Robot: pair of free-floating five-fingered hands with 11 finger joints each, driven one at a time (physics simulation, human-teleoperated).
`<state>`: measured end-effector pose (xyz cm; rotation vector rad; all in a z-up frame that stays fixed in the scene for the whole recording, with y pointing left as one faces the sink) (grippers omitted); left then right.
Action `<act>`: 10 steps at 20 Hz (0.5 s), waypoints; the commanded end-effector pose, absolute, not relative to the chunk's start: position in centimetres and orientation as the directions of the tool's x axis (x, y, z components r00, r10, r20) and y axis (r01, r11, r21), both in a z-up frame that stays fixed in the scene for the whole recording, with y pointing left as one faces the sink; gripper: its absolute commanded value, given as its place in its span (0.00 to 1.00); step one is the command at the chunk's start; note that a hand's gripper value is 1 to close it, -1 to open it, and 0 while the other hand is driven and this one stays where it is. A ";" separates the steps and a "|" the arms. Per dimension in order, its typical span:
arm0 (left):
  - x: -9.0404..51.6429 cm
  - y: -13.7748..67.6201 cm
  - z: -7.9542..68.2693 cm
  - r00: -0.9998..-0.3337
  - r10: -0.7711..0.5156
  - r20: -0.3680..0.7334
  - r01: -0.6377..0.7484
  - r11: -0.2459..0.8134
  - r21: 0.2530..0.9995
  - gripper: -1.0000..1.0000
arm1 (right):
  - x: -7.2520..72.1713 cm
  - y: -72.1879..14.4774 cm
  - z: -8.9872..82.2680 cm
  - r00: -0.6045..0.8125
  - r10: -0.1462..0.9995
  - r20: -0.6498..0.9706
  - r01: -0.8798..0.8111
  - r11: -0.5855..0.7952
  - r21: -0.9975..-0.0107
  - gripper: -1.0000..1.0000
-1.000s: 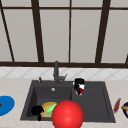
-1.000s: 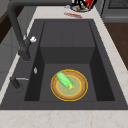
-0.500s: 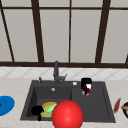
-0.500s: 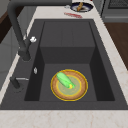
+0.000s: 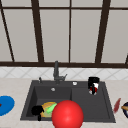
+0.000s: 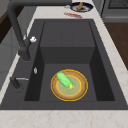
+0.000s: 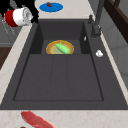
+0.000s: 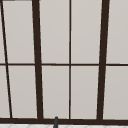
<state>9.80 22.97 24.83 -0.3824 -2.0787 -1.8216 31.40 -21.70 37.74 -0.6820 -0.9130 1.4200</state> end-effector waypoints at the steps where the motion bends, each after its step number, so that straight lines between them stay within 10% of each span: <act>1: 9.8 23.0 24.8 -0.902 -0.027 0.430 0.423 0.137 0.896 0.50 | 31.1 -24.0 38.6 -0.048 0.987 0.153 -0.538 0.104 -0.836 1.00; 10: 9.8 23.0 24.8 -0.902 -0.027 0.430 0.423 0.137 0.896 0.50 | 29.7 -28.9 39.7 -0.040 0.984 0.174 -0.574 0.120 -0.810 1.00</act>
